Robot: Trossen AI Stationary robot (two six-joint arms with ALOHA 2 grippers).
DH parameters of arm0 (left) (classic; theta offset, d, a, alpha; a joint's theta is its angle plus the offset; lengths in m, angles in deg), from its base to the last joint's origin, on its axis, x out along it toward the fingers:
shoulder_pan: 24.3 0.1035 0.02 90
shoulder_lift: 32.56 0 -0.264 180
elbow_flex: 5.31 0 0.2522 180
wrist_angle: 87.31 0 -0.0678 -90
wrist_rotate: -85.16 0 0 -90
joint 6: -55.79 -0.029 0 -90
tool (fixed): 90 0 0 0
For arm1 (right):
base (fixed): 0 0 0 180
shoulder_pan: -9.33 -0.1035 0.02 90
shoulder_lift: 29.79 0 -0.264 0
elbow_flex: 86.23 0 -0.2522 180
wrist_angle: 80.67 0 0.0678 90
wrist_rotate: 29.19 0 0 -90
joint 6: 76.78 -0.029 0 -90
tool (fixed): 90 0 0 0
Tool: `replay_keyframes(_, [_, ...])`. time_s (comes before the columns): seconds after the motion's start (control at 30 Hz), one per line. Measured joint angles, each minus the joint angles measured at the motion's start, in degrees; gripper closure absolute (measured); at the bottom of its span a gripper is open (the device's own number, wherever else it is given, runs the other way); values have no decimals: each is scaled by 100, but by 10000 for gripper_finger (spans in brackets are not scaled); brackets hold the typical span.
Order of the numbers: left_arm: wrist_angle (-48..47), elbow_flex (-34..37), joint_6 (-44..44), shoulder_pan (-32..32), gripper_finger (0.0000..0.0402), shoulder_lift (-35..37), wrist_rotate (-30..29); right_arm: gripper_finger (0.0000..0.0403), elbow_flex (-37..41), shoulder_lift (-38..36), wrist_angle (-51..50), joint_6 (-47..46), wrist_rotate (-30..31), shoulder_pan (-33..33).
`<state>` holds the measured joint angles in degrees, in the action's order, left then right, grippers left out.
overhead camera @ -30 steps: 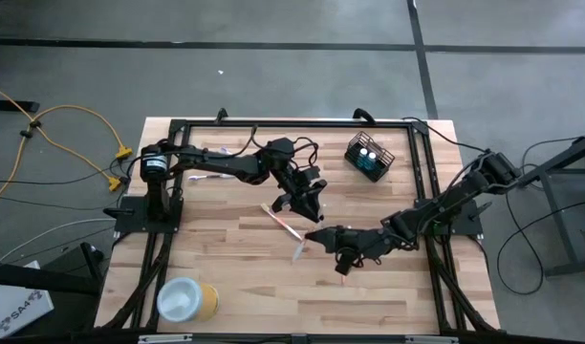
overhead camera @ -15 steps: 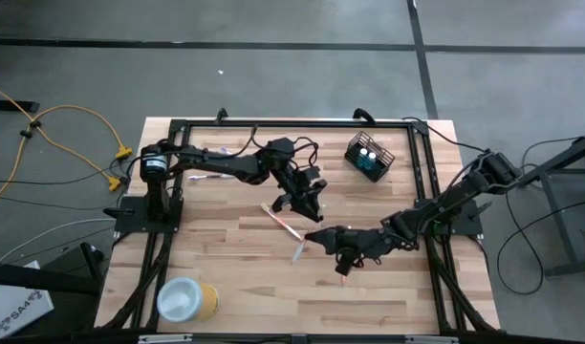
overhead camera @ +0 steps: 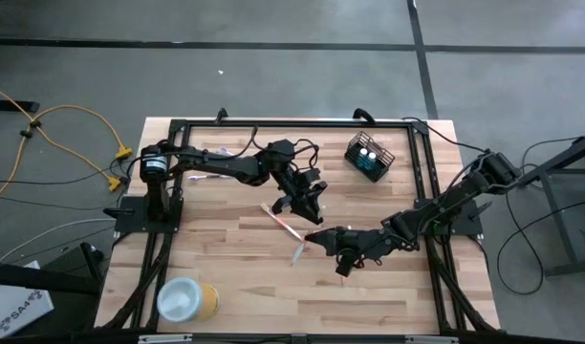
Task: Pick & Place toothbrushing station
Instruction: Put the top orange toothbrush into the left of the black mesh organizer
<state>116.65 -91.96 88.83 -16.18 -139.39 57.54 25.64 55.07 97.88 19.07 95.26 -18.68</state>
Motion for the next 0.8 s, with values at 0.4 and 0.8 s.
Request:
replay_keyframes(0.4, [-13, 0, 45, -4, 394, 4, -24, 399, 9, 4, 0, 62, 0, 0])
replay_keyframes(0.8, [31, -2, 46, -15, 397, 7, -69, 357, 7, 4, -6, -126, -35, 1])
